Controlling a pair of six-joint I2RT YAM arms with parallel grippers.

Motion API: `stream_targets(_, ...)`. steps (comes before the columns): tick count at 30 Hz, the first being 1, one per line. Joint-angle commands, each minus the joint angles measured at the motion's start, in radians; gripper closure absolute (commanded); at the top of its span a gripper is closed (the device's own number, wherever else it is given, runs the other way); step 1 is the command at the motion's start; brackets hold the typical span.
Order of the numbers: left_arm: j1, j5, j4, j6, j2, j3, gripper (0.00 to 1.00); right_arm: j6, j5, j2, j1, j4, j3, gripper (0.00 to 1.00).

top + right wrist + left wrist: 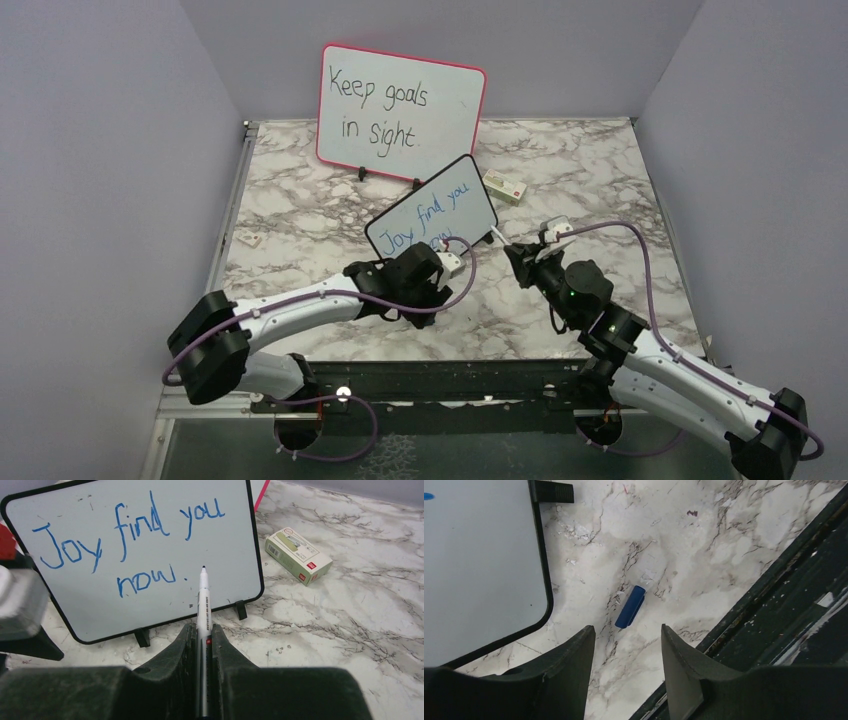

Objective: Write a sentence on the whiteboard
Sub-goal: Close the whiteboard marker at the center of the board.

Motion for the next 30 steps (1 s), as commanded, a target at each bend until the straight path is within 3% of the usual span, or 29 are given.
stream_targets(1,-0.004,0.040,0.001,0.051,0.095,0.043,0.50,0.025,0.031,-0.030,-0.005,0.059,-0.023,1.00)
stream_targets(8,-0.006,0.093,-0.023,0.055,0.257,0.091,0.54,0.030,0.046,-0.086,-0.005,0.051,-0.035,0.99)
stream_targets(18,-0.007,0.048,-0.073,-0.004,0.335,0.108,0.59,0.030,0.042,-0.095,-0.005,0.053,-0.040,1.00)
stream_targets(30,-0.039,-0.007,-0.017,-0.122,0.361,0.090,0.84,0.030,0.047,-0.084,-0.005,0.053,-0.037,1.00)
